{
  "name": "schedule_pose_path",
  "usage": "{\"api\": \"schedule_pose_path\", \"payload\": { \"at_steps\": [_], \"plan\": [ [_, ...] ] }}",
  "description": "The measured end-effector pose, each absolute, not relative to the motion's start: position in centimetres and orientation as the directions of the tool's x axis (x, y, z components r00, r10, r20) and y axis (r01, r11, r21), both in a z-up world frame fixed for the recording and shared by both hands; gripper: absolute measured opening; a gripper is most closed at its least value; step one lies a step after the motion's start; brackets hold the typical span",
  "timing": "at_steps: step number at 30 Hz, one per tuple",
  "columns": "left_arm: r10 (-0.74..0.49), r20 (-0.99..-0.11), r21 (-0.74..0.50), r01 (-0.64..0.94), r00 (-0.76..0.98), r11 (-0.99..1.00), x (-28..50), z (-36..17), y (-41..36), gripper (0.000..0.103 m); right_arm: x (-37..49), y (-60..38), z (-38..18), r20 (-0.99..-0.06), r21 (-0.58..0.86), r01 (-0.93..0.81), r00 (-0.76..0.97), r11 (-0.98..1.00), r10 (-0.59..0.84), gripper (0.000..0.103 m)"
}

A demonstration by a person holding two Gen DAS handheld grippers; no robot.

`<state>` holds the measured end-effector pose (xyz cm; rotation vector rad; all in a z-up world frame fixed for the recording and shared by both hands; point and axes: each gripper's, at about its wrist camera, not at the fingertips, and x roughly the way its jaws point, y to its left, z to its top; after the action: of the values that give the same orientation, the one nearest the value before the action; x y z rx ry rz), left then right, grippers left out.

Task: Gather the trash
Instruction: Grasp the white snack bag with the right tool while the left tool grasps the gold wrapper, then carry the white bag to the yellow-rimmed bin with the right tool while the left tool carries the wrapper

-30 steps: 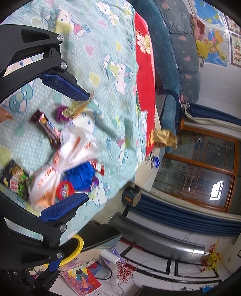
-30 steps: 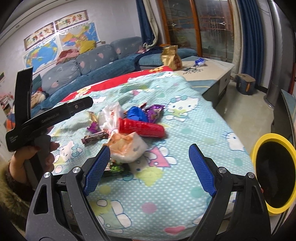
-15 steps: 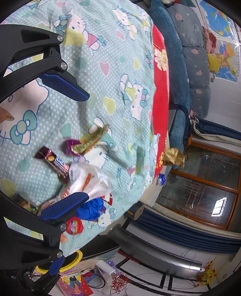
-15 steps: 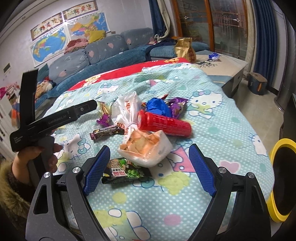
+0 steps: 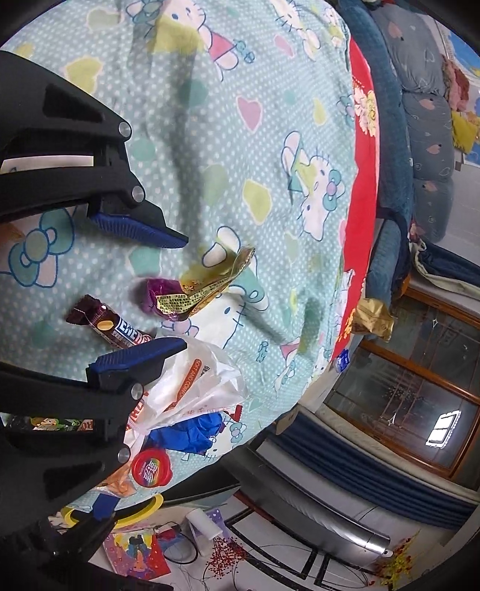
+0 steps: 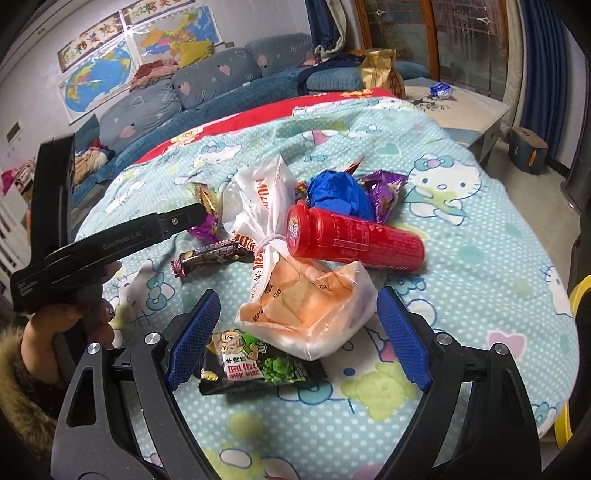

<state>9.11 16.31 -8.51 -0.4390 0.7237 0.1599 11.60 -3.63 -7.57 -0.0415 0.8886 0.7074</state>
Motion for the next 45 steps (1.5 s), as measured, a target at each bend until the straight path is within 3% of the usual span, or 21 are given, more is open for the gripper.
{"api": "schedule_pose_path", "payload": {
  "at_steps": [8,15,26,45],
  "plan": [
    [-0.027,-0.687,-0.337,-0.286,0.726,0.897,10.6,-9.4,16.1,0.047,12.6,-3.3,-8.4,-0.73,0.262,-0.564,0.415,0.783,0.543,0.079],
    [-0.047,-0.692,-0.346,-0.274,0.72,0.897,11.1,-10.0,15.8,0.035,12.9,-3.6,-8.8,-0.724,0.278,-0.56,0.412,0.78,0.554,0.061],
    [-0.06,-0.675,-0.356,-0.253,0.736,0.9,10.7,-9.5,15.6,0.024,11.7,-3.7,-8.1,-0.706,0.258,-0.59,0.425,0.765,0.567,0.046],
    [-0.106,-0.585,-0.389,-0.164,0.804,0.906,8.2,-4.2,14.6,0.023,10.4,-6.3,-4.1,-0.613,0.283,-0.577,0.505,0.766,0.608,0.042]
  ]
}}
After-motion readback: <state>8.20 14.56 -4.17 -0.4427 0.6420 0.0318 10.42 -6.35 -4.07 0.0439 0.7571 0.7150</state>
